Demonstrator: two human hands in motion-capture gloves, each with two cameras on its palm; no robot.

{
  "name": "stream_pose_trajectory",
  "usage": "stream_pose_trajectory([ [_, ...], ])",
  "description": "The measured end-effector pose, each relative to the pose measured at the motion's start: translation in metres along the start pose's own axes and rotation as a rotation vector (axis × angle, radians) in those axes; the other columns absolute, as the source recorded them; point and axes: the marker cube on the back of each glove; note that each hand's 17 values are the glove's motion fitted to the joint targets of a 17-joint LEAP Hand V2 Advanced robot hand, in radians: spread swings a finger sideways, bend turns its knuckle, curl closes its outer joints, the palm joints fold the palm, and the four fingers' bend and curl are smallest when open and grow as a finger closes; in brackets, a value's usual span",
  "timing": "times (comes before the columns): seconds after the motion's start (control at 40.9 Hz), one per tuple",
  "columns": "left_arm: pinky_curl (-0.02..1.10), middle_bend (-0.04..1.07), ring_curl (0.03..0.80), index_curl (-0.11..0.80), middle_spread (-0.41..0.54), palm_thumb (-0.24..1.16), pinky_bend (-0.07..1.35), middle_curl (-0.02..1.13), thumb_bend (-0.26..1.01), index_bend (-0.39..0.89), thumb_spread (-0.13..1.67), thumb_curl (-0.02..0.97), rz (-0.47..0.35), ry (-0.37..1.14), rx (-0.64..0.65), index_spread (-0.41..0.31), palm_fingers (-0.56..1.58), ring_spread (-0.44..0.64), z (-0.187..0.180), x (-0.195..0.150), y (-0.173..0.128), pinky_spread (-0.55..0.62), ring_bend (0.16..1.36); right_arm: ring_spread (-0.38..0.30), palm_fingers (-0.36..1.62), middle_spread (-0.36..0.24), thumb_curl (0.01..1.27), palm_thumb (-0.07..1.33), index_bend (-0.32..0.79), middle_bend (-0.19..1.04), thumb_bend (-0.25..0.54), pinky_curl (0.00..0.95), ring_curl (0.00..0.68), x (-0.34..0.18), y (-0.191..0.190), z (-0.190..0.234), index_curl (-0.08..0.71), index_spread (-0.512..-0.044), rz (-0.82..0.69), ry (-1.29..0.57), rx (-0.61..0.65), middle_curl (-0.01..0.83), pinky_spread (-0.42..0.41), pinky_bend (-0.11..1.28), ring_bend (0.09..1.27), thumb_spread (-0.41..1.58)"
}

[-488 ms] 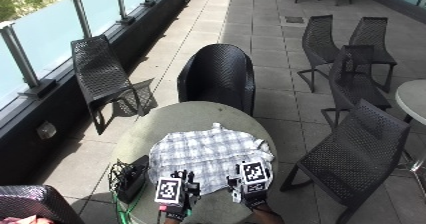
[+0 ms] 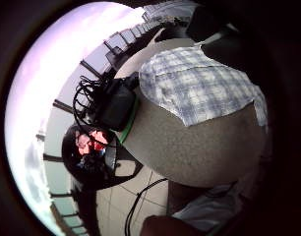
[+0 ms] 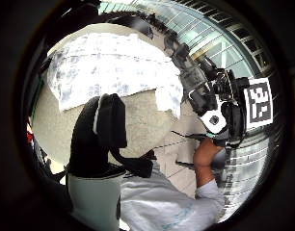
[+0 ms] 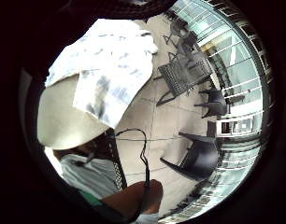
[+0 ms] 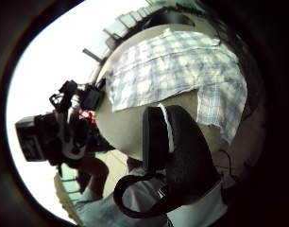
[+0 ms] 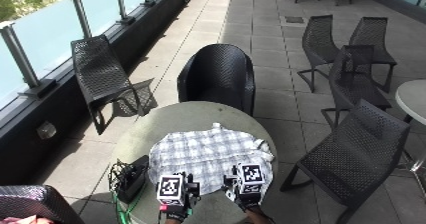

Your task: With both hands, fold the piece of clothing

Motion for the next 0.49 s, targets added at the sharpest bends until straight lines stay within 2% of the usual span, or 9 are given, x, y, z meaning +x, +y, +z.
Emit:
stream_pose_trajectory([
  [0.122,0.23,0.18,0.244,0.223,-0.022,0.31,0.49,0.26,0.07,0.15,1.13,0.206,-0.015,-0.054,-0.014,-0.138,0.46,0.19,-0.007,-0.003,0.004,0.34,0.51,0.152,0.23,-0.021,0.21,0.36,0.13,0.26,0.139,0.237,0.205,-0.001,-0.002,0.006,0.15,-0.357,0.017,0.019,-0.035,0.25,0.246,0.64,0.38,1.21],
  [0.293,0.25,0.18,0.256,0.248,-0.022,0.32,0.49,0.28,0.04,0.15,1.17,0.232,-0.01,0.002,0.008,-0.14,0.45,0.19,-0.008,-0.002,0.001,0.35,0.52,0.156,0.21,-0.017,0.24,0.37,0.13,0.26,0.105,0.247,0.217,-0.002,-0.004,0.005,0.174,-0.362,0.017,0.021,-0.03,0.276,0.256,0.65,0.38,1.25],
  [0.488,0.26,0.18,0.267,0.267,-0.021,0.33,0.49,0.3,0.0,0.15,1.18,0.254,-0.019,-0.007,-0.01,-0.141,0.44,0.19,0.0,-0.009,0.001,0.36,0.52,0.158,0.2,-0.015,0.26,0.38,0.13,0.26,0.07,0.251,0.23,-0.001,-0.007,0.004,0.192,-0.365,0.007,0.038,-0.011,0.297,0.261,0.65,0.39,1.27],
])
